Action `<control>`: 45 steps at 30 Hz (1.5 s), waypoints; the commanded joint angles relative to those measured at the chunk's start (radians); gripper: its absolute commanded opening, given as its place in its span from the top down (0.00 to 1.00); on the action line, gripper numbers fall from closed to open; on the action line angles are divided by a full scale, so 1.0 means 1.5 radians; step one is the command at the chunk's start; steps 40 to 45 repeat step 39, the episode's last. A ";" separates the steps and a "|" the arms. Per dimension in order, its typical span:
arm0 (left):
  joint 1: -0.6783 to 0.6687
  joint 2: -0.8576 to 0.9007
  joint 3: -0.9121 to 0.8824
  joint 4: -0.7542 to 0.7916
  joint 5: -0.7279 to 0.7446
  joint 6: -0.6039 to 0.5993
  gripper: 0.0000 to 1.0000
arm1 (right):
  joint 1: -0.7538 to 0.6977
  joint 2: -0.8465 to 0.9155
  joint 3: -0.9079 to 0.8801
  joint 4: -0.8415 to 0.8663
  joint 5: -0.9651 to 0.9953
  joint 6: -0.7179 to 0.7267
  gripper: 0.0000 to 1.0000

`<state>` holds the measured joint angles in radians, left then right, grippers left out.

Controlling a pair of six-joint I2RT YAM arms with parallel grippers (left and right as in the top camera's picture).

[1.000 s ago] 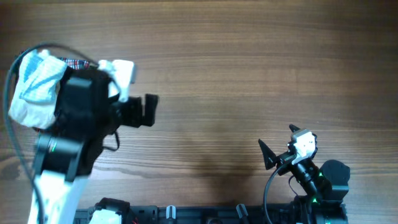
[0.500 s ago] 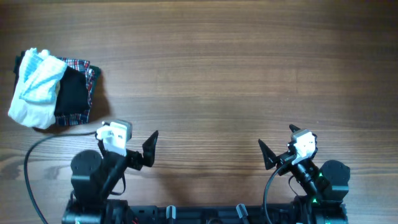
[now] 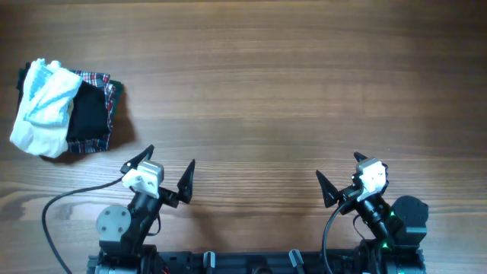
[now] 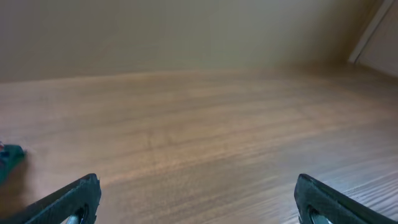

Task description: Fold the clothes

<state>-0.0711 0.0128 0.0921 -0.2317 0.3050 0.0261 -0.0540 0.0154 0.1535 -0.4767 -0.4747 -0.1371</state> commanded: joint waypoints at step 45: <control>-0.047 -0.007 -0.014 0.008 -0.054 0.013 0.00 | 0.001 -0.007 -0.001 0.003 -0.012 -0.012 0.00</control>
